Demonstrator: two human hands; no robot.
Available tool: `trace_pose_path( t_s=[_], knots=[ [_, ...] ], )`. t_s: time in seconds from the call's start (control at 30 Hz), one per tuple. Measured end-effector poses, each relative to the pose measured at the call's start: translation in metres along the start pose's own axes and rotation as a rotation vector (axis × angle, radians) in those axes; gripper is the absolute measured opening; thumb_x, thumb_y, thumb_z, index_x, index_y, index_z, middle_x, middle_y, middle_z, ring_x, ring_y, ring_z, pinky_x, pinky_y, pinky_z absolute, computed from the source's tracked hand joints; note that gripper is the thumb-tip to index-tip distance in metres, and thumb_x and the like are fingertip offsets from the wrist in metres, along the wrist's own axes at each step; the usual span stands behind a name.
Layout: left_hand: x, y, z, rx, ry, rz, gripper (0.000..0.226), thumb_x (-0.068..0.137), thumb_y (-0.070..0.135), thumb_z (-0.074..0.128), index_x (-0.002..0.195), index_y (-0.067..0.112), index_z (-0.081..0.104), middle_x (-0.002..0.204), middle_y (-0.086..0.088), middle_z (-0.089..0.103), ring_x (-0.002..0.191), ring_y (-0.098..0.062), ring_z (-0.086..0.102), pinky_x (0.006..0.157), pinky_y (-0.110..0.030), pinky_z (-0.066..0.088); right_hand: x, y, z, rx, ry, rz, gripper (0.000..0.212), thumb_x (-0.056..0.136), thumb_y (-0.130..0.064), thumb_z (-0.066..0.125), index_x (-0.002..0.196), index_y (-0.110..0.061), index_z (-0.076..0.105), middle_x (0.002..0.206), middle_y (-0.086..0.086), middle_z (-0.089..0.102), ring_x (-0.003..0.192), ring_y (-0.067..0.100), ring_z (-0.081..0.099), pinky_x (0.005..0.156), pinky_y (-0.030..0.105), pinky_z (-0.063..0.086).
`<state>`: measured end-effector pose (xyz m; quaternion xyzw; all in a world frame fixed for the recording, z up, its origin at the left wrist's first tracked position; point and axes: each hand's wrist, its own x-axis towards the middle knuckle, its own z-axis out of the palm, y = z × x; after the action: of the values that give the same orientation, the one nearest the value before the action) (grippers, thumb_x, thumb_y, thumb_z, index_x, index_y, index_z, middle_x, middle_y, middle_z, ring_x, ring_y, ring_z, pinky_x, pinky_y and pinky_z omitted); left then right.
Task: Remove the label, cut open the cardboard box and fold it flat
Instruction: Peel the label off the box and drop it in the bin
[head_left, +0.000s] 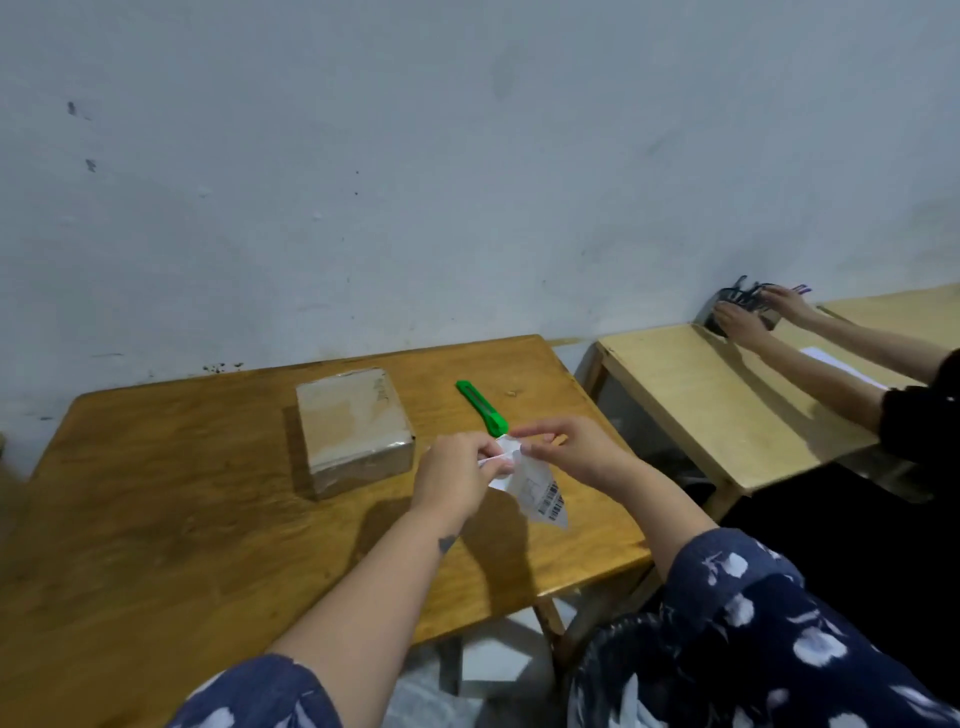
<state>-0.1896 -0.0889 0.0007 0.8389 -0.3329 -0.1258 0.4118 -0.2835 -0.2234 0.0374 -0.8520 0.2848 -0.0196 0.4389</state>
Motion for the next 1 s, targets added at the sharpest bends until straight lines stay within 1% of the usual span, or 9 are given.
trace_pose_path(
  t_s=[0.07, 0.13, 0.23, 0.33, 0.47, 0.6, 0.73, 0.87, 1.0],
  knots=[
    [-0.012, 0.013, 0.017, 0.004, -0.046, 0.0, 0.008, 0.077, 0.032, 0.076, 0.076, 0.025, 0.072, 0.085, 0.004, 0.073, 0.088, -0.016, 0.066, 0.082, -0.036, 0.052, -0.017, 0.019, -0.015, -0.359, 0.055, -0.14, 0.03, 0.085, -0.032, 0.068, 0.115, -0.03, 0.068, 0.109, -0.003, 0.045, 0.101, 0.013, 0.045, 0.09, 0.03, 0.041],
    [-0.027, 0.027, 0.037, 0.01, -0.067, -0.003, 0.007, 0.078, 0.034, 0.074, 0.078, 0.027, 0.071, 0.086, 0.005, 0.073, 0.09, -0.019, 0.065, 0.084, -0.04, 0.052, -0.038, 0.034, -0.028, -0.637, 0.096, -0.274, 0.032, 0.084, -0.042, 0.065, 0.115, -0.032, 0.068, 0.111, -0.008, 0.049, 0.105, 0.014, 0.043, 0.091, 0.034, 0.039],
    [-0.056, 0.053, 0.065, 0.039, -0.041, 0.0, 0.007, 0.082, 0.035, 0.069, 0.078, 0.029, 0.07, 0.087, 0.004, 0.072, 0.09, -0.02, 0.062, 0.079, -0.038, 0.052, -0.067, 0.06, -0.046, -0.81, 0.068, -0.391, 0.03, 0.088, -0.048, 0.055, 0.108, -0.03, 0.07, 0.111, -0.01, 0.06, 0.106, 0.015, 0.044, 0.09, 0.038, 0.038],
    [-0.08, 0.073, 0.087, 0.032, 0.008, 0.002, 0.011, 0.085, 0.035, 0.065, 0.081, 0.027, 0.072, 0.087, 0.004, 0.071, 0.087, -0.017, 0.061, 0.077, -0.034, 0.05, -0.089, 0.087, -0.057, -0.777, 0.081, -0.404, 0.028, 0.092, -0.041, 0.052, 0.1, -0.023, 0.072, 0.104, -0.006, 0.068, 0.102, 0.018, 0.05, 0.087, 0.038, 0.042],
    [-0.106, 0.093, 0.108, 0.0, 0.046, -0.045, 0.012, 0.087, 0.031, 0.065, 0.079, 0.028, 0.073, 0.081, 0.002, 0.071, 0.08, -0.018, 0.063, 0.07, -0.029, 0.048, -0.111, 0.117, -0.061, -0.569, 0.089, -0.352, 0.025, 0.092, -0.031, 0.054, 0.093, -0.014, 0.072, 0.089, 0.006, 0.071, 0.094, 0.022, 0.056, 0.072, 0.03, 0.039],
    [-0.123, 0.106, 0.121, 0.059, 0.065, -0.062, 0.014, 0.088, 0.033, 0.063, 0.082, 0.026, 0.073, 0.088, 0.004, 0.072, 0.088, -0.016, 0.061, 0.082, -0.033, 0.049, -0.125, 0.133, -0.067, -0.532, 0.02, -0.317, 0.028, 0.091, -0.046, 0.051, 0.098, -0.029, 0.071, 0.106, -0.005, 0.065, 0.107, 0.018, 0.046, 0.088, 0.041, 0.041],
    [-0.13, 0.117, 0.136, 0.074, 0.028, -0.101, 0.016, 0.088, 0.036, 0.062, 0.077, 0.029, 0.072, 0.087, 0.011, 0.07, 0.093, -0.015, 0.061, 0.09, -0.037, 0.046, -0.135, 0.145, -0.073, -0.47, 0.048, -0.319, 0.021, 0.088, -0.041, 0.057, 0.071, -0.029, 0.06, 0.08, -0.007, 0.059, 0.089, 0.014, 0.046, 0.083, 0.037, 0.039],
    [-0.128, 0.121, 0.151, -0.087, 0.03, -0.254, 0.018, 0.085, 0.031, 0.066, 0.068, 0.027, 0.072, 0.082, 0.009, 0.072, 0.087, -0.016, 0.065, 0.084, -0.036, 0.053, -0.146, 0.156, -0.066, -0.488, 0.162, -0.41, 0.024, 0.087, -0.022, 0.054, 0.065, -0.024, 0.043, 0.067, -0.011, 0.042, 0.079, 0.017, 0.041, 0.079, 0.037, 0.036],
    [-0.124, 0.134, 0.185, -0.248, -0.014, -0.478, 0.018, 0.079, 0.019, 0.061, 0.067, 0.022, 0.073, 0.078, 0.002, 0.071, 0.076, -0.02, 0.059, 0.075, -0.038, 0.055, -0.154, 0.175, -0.072, -0.601, 0.27, -0.449, 0.026, 0.089, -0.017, 0.053, 0.067, -0.025, 0.04, 0.071, -0.012, 0.041, 0.076, 0.014, 0.033, 0.078, 0.038, 0.034]
  ],
)
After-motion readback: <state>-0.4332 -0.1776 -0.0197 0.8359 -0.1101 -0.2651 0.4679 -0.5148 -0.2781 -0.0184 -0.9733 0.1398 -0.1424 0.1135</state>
